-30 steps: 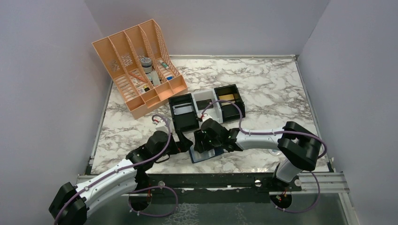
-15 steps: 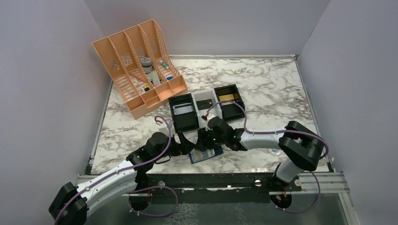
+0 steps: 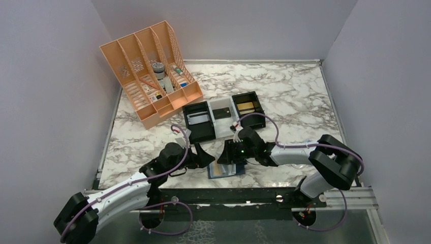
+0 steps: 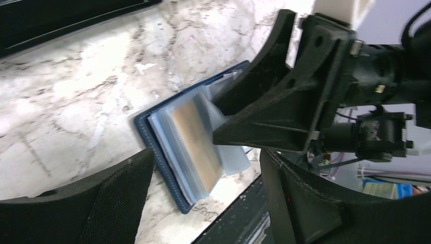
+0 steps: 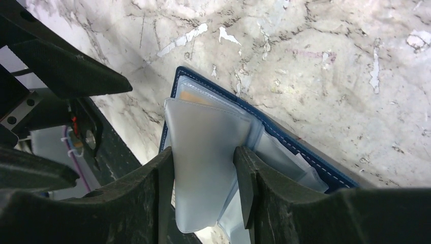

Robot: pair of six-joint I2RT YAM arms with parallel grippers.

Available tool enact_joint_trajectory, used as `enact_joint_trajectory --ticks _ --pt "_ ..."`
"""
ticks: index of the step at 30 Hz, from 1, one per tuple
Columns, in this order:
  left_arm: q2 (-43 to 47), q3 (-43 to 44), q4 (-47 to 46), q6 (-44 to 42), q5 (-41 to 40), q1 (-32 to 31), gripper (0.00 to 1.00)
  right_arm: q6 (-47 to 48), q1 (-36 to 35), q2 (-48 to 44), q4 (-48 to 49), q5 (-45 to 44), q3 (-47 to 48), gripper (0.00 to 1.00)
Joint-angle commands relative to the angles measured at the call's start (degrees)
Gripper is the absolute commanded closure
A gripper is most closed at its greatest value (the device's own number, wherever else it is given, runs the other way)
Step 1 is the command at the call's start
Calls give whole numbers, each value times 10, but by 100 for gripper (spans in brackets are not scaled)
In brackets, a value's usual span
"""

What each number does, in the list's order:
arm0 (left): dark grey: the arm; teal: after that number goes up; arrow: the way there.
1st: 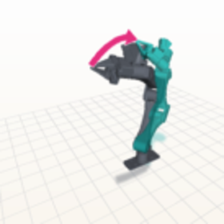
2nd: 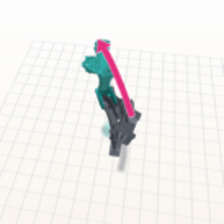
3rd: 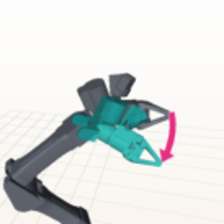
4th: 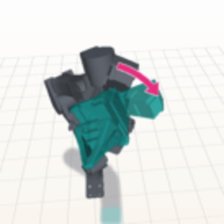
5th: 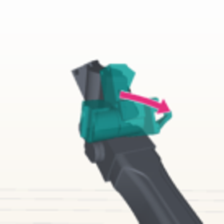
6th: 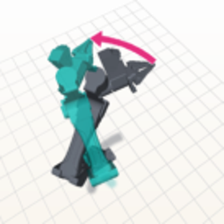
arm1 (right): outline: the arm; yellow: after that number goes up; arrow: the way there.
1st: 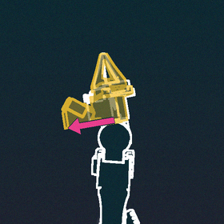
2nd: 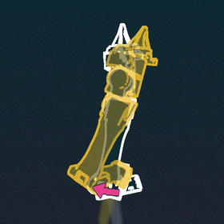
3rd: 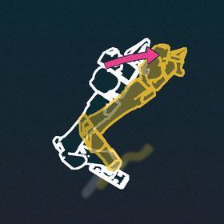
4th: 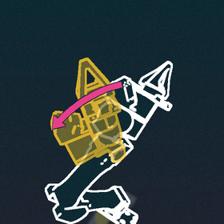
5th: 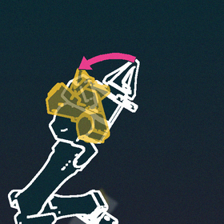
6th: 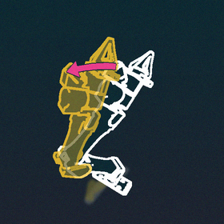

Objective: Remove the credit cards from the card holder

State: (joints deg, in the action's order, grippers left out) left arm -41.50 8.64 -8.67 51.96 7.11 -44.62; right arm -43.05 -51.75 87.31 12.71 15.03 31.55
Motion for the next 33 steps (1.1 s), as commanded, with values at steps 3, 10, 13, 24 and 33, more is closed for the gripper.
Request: enact_joint_trajectory --ticks 3,10,13,24,33 --pt "-39 -1 -118 22 70 0 22 -51 20 -3 50 39 -56 53" --pt "-82 -15 -182 32 103 -16 22 -68 35 -5 76 46 -77 53" --pt "-103 -17 -190 25 100 -33 19 -68 39 -1 80 50 -79 53" --pt "-192 11 -266 16 27 -105 21 -74 42 0 89 64 -83 52" --pt "-296 26 -332 22 28 -125 23 -72 43 -9 97 92 -80 52"
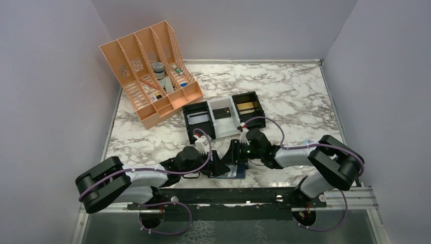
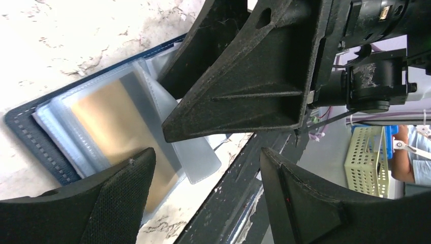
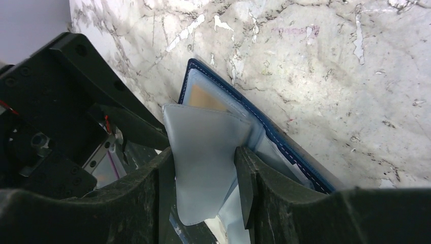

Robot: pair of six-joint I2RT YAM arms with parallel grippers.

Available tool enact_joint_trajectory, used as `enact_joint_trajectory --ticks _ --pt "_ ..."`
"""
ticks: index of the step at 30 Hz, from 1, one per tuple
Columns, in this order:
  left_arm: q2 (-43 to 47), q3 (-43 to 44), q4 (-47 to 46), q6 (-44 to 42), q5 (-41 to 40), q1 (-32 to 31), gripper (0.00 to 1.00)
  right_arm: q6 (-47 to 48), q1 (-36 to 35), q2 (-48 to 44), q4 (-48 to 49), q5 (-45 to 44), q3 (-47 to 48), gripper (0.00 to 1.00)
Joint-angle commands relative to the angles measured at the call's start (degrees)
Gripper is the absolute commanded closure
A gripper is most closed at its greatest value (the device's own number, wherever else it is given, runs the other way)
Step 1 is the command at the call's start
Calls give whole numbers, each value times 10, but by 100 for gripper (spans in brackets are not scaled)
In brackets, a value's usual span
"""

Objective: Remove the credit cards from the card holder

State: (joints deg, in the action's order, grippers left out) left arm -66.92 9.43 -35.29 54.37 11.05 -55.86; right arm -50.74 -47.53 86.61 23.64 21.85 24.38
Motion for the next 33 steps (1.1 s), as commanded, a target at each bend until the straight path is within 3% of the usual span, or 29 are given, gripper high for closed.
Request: enact_joint_trajectory --ticks 1,10,19,23,28,33 --pt "-56 21 -77 -1 -9 -15 23 6 1 -4 -12 25 -7 52" --pt "-124 51 -147 7 6 -46 28 26 1 -77 -76 0 1 36" --pt "-147 64 -149 8 -4 -51 29 40 2 -178 -283 -209 41 31" --pt "-185 76 -148 11 3 -51 29 36 3 -227 -327 -258 41 35" --pt "-230 99 -150 14 6 -65 31 49 3 -278 -305 -221 21 48" --pt "-220 102 -150 10 -2 -72 32 64 2 -277 -280 -173 16 56"
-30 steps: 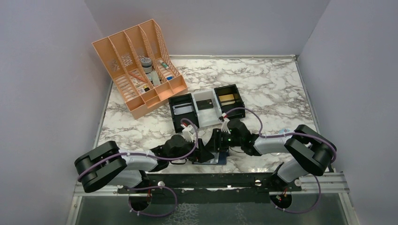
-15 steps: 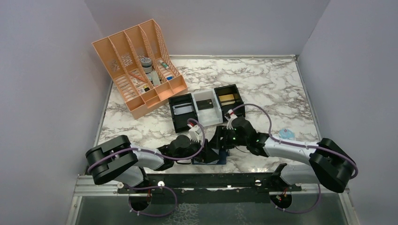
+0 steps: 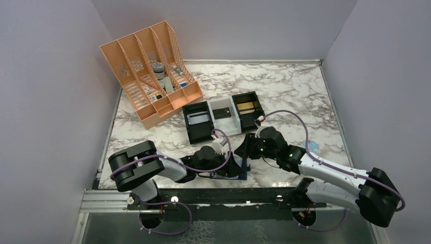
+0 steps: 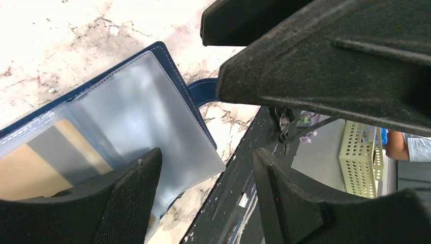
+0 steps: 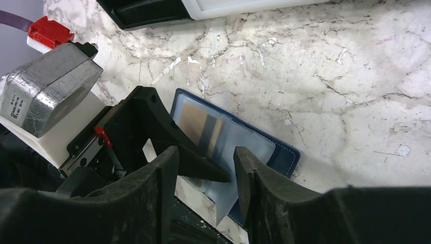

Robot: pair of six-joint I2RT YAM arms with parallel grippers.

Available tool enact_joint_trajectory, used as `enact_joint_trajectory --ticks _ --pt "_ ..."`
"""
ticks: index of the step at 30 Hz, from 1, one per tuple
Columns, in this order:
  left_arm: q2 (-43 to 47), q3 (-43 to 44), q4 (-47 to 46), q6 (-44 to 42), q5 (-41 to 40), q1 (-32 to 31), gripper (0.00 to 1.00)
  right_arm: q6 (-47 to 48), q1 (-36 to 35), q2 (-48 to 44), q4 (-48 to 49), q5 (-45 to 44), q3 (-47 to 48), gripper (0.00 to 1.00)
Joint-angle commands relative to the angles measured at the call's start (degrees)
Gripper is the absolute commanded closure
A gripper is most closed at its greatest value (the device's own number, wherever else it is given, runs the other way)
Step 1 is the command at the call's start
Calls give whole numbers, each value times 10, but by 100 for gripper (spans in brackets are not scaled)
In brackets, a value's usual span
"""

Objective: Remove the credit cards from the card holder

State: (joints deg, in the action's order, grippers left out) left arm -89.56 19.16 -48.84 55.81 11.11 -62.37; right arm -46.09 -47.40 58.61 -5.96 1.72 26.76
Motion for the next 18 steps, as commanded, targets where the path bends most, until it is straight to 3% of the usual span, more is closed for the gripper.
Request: enact_joint_trajectory --ticks 1,11,18 --pt "13 0 -14 -4 -5 -7 32 19 1 10 19 39 -5 57" --pt "104 -28 35 -21 -23 -6 31 36 1 114 48 122 17 63" --pt "200 -18 212 -66 -88 -6 30 59 1 163 23 106 22 62"
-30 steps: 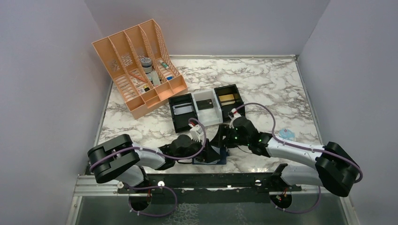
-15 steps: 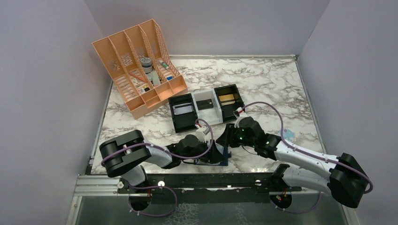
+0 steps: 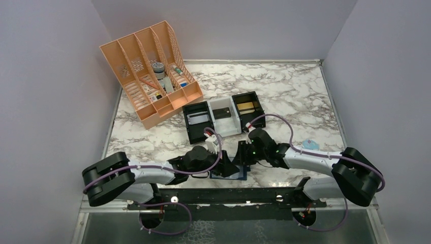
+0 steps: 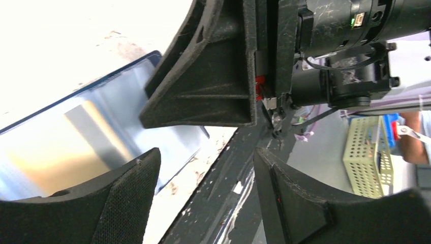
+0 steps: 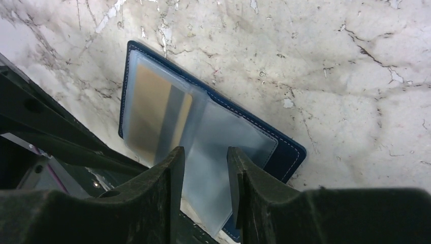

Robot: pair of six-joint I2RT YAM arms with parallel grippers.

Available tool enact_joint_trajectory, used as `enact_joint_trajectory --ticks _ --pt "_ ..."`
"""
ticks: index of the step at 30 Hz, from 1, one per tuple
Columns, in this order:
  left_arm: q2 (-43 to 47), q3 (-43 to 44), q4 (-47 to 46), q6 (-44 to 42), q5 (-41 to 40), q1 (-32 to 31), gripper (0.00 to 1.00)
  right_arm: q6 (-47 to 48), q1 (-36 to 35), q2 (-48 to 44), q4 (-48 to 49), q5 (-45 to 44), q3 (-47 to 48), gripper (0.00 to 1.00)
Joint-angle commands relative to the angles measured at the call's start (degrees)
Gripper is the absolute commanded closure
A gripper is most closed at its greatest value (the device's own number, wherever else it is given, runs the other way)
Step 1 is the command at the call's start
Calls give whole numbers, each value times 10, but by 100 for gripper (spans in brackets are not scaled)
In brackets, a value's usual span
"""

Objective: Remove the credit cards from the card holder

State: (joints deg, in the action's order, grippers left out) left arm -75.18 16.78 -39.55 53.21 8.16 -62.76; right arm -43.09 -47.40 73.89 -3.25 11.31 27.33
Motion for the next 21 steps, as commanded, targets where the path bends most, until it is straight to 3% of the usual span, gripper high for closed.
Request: enact_joint_trajectory --ticks 1,7,16,21 --pt "72 9 153 -46 -76 -2 29 35 1 15 -12 10 25 61" --pt "154 42 357 -67 -189 7 23 62 -3 17 -33 1 55 54" --pt "250 -5 416 -39 -181 99 23 53 -70 62 -71 -71 122 54" --pt "324 -28 456 -18 -203 116 19 21 -112 114 -101 -141 160 47"
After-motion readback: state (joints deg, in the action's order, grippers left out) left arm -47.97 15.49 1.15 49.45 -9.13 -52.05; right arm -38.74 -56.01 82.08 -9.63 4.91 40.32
